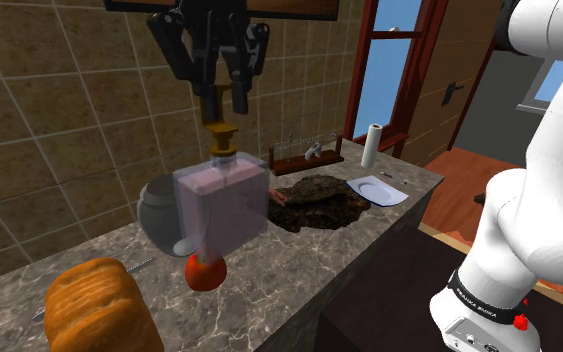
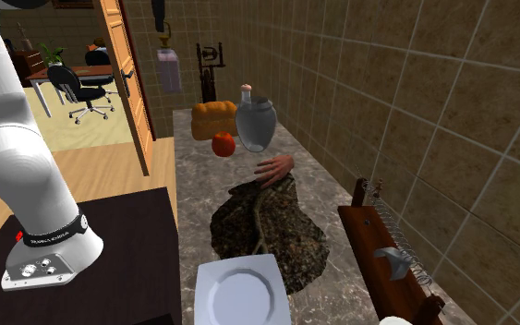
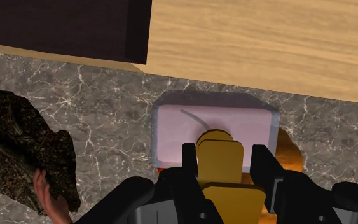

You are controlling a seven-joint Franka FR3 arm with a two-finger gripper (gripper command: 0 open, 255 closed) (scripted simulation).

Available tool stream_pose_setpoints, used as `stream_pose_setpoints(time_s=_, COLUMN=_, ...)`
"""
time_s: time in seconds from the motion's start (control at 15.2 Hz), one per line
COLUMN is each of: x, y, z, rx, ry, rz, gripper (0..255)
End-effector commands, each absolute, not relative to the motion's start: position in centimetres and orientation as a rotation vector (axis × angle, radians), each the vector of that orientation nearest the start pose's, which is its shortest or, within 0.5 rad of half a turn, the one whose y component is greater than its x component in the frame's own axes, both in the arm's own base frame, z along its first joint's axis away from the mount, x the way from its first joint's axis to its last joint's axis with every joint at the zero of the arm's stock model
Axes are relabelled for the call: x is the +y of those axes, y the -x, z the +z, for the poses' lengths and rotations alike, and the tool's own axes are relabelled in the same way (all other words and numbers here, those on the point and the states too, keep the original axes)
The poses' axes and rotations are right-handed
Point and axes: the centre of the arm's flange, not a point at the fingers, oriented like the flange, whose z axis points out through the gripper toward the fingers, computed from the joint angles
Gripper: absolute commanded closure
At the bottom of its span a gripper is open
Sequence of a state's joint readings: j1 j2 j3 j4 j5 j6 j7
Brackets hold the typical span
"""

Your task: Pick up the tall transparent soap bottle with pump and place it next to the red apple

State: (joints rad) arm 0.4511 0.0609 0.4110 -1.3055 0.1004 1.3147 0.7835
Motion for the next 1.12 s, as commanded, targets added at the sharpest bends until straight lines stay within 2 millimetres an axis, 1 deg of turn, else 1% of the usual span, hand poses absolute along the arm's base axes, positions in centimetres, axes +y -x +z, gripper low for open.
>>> stream_pose_setpoints(time_s=0.0, x=42.7, y=-34.4, z=69.1, rx=-0.152, ry=3.082, rz=0.187, gripper=255)
stream_pose_setpoints(time_s=1.06, x=42.7, y=-34.4, z=60.6, rx=-0.152, ry=3.082, rz=0.187, gripper=255)
